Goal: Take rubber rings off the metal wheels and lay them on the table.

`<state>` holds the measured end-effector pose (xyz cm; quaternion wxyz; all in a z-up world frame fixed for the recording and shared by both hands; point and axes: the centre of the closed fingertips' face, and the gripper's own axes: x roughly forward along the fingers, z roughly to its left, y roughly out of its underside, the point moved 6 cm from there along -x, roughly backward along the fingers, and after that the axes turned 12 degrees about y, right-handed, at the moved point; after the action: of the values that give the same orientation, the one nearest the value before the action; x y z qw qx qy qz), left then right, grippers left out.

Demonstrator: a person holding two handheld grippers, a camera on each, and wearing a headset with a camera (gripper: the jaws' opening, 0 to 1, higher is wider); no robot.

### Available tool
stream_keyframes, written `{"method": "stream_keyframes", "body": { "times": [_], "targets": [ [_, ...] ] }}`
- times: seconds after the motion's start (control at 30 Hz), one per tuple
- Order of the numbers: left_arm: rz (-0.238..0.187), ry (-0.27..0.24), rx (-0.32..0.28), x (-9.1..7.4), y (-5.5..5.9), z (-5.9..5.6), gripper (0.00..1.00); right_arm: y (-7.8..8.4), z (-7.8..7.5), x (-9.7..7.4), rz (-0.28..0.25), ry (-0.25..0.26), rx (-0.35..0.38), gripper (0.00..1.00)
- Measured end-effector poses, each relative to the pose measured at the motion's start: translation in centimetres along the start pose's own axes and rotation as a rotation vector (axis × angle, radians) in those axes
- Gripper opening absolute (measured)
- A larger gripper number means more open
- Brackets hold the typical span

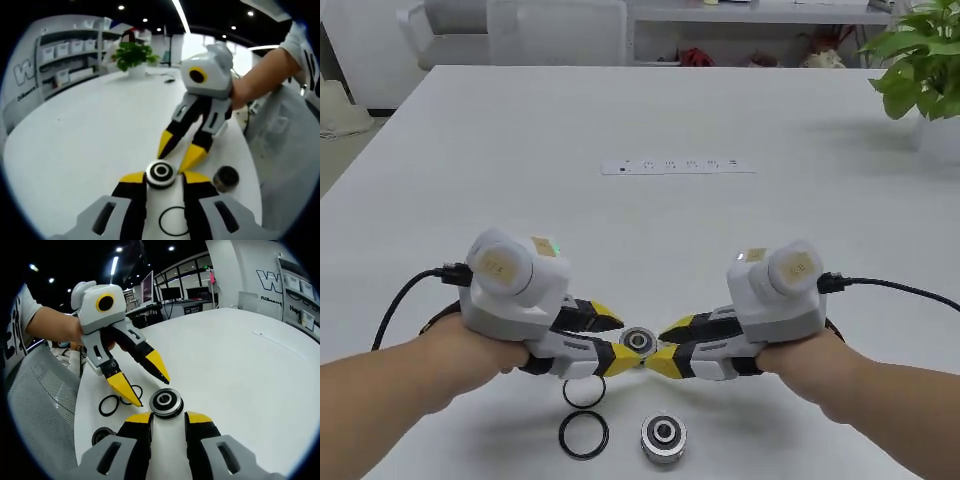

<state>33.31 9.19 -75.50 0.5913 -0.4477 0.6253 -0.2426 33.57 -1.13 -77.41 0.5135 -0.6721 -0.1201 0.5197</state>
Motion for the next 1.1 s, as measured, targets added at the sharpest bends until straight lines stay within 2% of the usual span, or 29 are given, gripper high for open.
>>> {"method": "stream_keyframes", "body": {
  "times": [0.4, 0.67, 0.97, 1.1],
  "targets": [
    [0.01, 0.0, 0.018, 0.9, -0.4, 0.0, 0.22, 0.0, 0.3, 0.3, -0.001, -0.007, -0.008, 0.22],
    [0.028, -0.028, 0.021, 1.0, -0.2, 0.4, 0.14, 0.0, 0.3, 0.3, -0.006, -0.003, -0.01, 0.22],
    [0.027, -0.04, 0.013, 1.1, -0.2, 0.4, 0.14, 0.0, 0.3, 0.3, -0.012, 0.001, -0.021, 0.21],
    [0.025, -0.042, 0.01, 1.1, -0.2, 0.4, 0.14, 0.3, 0.2, 0.0, -0.009, 0.001, -0.024, 0.17]
  ]
}}
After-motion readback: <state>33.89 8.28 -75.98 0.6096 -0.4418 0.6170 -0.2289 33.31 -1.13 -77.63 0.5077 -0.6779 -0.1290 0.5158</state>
